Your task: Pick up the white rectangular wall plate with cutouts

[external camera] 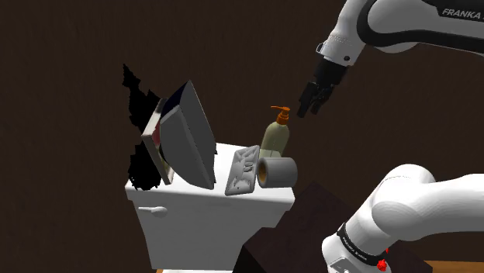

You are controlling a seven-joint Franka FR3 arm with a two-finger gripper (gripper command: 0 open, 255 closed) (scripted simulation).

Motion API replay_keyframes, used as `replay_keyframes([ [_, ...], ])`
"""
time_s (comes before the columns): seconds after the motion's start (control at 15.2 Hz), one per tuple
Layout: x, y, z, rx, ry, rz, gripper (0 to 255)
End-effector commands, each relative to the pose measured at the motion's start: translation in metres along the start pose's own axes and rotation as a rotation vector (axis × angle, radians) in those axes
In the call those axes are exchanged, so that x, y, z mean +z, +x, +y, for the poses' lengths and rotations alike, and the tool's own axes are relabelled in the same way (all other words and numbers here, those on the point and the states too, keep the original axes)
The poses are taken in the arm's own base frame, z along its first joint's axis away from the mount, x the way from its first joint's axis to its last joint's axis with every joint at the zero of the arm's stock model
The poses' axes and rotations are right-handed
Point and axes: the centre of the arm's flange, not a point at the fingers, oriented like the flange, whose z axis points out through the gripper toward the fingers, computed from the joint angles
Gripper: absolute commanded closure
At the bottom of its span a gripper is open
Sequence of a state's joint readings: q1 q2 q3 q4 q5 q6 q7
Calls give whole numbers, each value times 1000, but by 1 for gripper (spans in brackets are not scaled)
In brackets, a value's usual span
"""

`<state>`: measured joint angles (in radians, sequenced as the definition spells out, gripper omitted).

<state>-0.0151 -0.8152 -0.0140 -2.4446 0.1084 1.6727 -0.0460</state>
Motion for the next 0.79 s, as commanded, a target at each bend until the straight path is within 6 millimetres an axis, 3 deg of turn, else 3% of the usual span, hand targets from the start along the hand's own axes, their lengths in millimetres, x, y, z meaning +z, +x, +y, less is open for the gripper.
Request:
replay_keyframes([
  [0.0, 0, 0, 0, 0, 0, 0, 0],
  [0.33, 61, 2, 4, 162, 219, 71, 0],
  [0.73, 134, 10, -8, 356, 481, 156, 0],
])
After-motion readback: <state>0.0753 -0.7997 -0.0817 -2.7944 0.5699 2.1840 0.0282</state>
